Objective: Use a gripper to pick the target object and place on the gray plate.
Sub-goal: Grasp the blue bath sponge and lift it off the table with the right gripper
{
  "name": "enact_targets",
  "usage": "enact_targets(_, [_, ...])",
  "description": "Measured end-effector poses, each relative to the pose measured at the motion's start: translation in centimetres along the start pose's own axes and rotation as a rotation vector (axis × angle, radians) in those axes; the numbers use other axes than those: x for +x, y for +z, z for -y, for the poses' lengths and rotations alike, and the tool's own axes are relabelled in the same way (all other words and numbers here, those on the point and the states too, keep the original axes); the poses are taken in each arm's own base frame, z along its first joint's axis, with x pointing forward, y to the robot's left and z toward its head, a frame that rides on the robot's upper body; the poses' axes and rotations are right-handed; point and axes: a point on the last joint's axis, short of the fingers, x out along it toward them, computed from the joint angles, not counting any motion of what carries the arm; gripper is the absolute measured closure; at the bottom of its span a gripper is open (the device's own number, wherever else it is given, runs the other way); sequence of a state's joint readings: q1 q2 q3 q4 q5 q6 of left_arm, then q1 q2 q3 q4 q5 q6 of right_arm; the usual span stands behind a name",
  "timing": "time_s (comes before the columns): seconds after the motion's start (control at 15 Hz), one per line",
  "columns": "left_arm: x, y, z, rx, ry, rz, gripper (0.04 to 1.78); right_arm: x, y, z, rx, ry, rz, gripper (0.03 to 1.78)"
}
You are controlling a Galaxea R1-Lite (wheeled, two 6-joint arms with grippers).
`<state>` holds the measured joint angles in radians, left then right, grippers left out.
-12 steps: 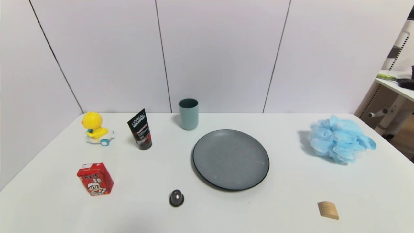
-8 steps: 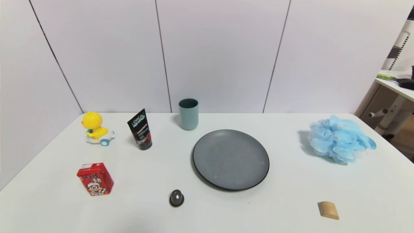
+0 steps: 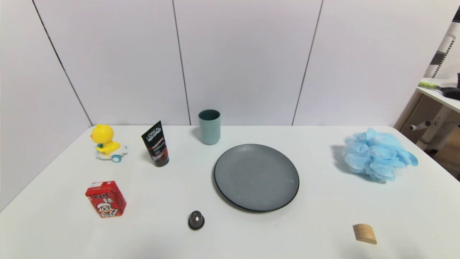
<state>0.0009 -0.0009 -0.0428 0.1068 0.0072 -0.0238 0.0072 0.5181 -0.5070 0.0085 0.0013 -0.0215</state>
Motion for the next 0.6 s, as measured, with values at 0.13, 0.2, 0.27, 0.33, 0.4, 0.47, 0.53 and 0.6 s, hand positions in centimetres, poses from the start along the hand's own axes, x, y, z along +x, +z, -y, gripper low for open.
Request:
enact_targets(0.13, [0.0,0.0,0.0,0.0,0.0,0.0,0.13,3.5,4.0,0.1,0.001,0.0,-0.029,0.11])
enact_targets(0.2, [0.0,0.0,0.0,0.0,0.0,0.0,0.13,5.7,5.6,0.1,0.001,0.0,-0.053,0.11])
enact_targets(0.27, [0.0,0.0,0.0,0.0,0.0,0.0,0.13,8.0,6.8,0.2,0.001,0.0,-0.079,0.11])
enact_targets(0.33, [0.0,0.0,0.0,0.0,0.0,0.0,0.13,10.4,7.8,0.2,0.002,-0.003,-0.104,0.11])
enact_targets(0.4, [0.0,0.0,0.0,0.0,0.0,0.0,0.13,13.2,8.5,0.3,0.002,-0.007,-0.133,0.11])
enact_targets(0.47, [0.0,0.0,0.0,0.0,0.0,0.0,0.13,15.9,9.1,0.5,0.003,-0.014,-0.156,0.11])
enact_targets(0.53, [0.0,0.0,0.0,0.0,0.0,0.0,0.13,18.5,9.5,0.7,0.002,-0.022,-0.175,0.11])
enact_targets(0.6, [0.0,0.0,0.0,0.0,0.0,0.0,0.13,21.1,9.5,1.0,0.003,-0.03,-0.198,0.11])
